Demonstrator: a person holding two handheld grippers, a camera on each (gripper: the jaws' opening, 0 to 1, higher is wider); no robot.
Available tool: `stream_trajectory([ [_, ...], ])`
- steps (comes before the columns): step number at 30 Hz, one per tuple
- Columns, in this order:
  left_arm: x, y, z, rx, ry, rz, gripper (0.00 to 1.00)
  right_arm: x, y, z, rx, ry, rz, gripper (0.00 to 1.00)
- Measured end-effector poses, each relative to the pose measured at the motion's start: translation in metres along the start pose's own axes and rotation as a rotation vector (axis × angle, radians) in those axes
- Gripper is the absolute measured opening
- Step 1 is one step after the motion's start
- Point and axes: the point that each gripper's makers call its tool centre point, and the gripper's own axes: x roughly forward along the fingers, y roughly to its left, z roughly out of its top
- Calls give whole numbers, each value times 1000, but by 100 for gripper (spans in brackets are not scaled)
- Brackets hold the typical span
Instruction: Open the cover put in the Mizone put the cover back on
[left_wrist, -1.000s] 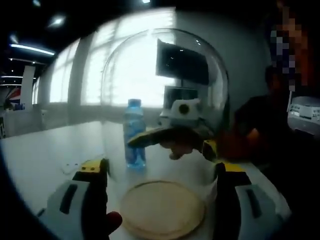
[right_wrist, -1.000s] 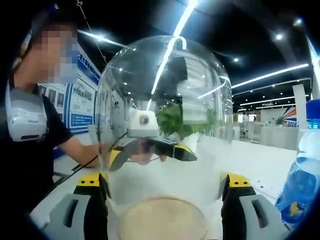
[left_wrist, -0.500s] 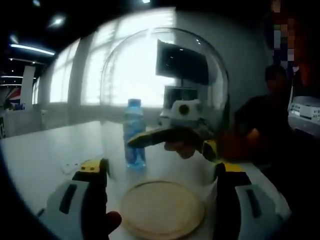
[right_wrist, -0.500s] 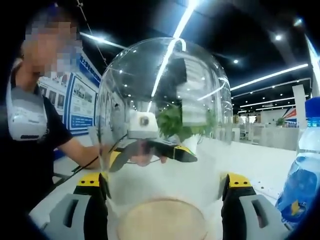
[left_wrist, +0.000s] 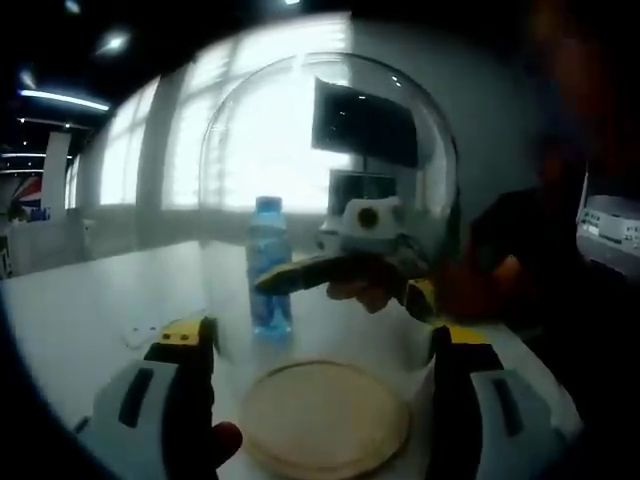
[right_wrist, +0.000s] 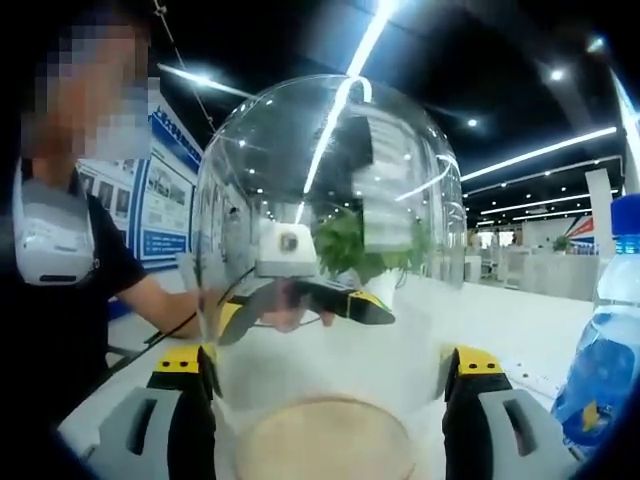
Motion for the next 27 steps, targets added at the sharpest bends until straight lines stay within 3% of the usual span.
stream_trajectory([
  [27, 0, 5, 1, 9, 24, 7, 76, 1, -2, 2, 12, 12, 5, 89],
])
